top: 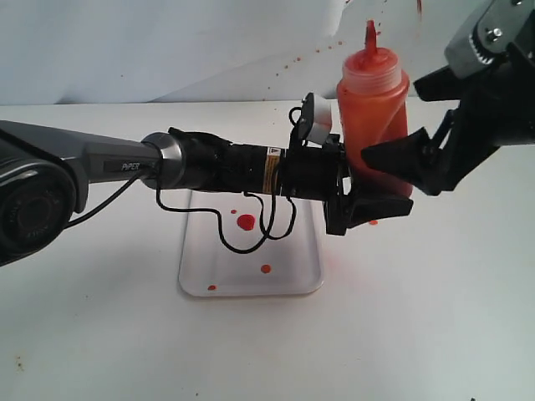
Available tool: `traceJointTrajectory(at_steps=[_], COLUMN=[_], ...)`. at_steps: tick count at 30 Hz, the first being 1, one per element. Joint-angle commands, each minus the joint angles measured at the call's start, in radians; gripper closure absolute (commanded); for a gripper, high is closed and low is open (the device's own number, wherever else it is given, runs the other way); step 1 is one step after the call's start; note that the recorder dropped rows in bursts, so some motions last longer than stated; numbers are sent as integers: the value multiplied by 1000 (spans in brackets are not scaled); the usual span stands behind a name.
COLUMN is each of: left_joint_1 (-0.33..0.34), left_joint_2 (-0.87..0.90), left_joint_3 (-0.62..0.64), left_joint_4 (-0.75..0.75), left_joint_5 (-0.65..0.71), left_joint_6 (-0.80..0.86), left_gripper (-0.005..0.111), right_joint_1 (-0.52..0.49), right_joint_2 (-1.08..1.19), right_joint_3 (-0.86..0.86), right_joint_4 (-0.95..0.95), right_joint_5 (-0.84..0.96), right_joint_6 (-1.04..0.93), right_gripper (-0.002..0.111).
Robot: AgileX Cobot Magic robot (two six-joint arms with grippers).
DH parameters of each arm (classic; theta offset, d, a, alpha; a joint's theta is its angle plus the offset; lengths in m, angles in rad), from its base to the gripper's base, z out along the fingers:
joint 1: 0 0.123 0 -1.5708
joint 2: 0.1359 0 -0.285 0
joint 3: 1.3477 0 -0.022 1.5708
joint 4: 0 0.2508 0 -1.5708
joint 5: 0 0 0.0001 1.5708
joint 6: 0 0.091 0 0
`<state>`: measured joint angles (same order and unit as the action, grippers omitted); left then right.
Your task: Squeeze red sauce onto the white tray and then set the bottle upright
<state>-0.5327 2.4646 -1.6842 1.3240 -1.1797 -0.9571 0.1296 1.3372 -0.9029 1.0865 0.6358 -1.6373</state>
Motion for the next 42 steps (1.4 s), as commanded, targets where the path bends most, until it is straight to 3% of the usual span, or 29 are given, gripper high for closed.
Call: traceJointTrajectory(at_steps=[1,14,17,24,27,28,30,33,39,42], left_joint_1=[-6,-7,-7,-7,-7,-7,-7,-7,-5,-5], left_joint_2=[-22,-45,-47,-47,-47,-47,-47,-47,-47,-47], left_joint_3=[-7,-7,-7,-7,-7,-7,-7,-7,-7,-7], left_joint_4=[2,3,13,25,45,53,65,99,91,107], left_joint_5=[-41,-41,-41,-41,-41,-41,-41,-41,-11,36], left_joint_6=[-24,-38,-40,-40,-38,-38,-38,-44,-132,-166], left_gripper=[107,107,107,107,106,104,98,82,22,4], right_joint_1=[94,131,131,131,131,131,131,131,131,131], right_joint_2=[-4,77,122,130,130,130,130,130,130,130], right_joint_3=[17,36,34,28,28,28,28,28,28,28], right_joint_4=[-33,31,91,110,110,110,110,110,134,132], right_joint_5=[-124,-245,-318,-361,-365,-372,-374,-387,-489,-537], right_joint_6=[-14,15,-41,-41,-41,-41,-41,-41,-38,-38], right_gripper=[3,3,9,47,77,92,108,108,108,108])
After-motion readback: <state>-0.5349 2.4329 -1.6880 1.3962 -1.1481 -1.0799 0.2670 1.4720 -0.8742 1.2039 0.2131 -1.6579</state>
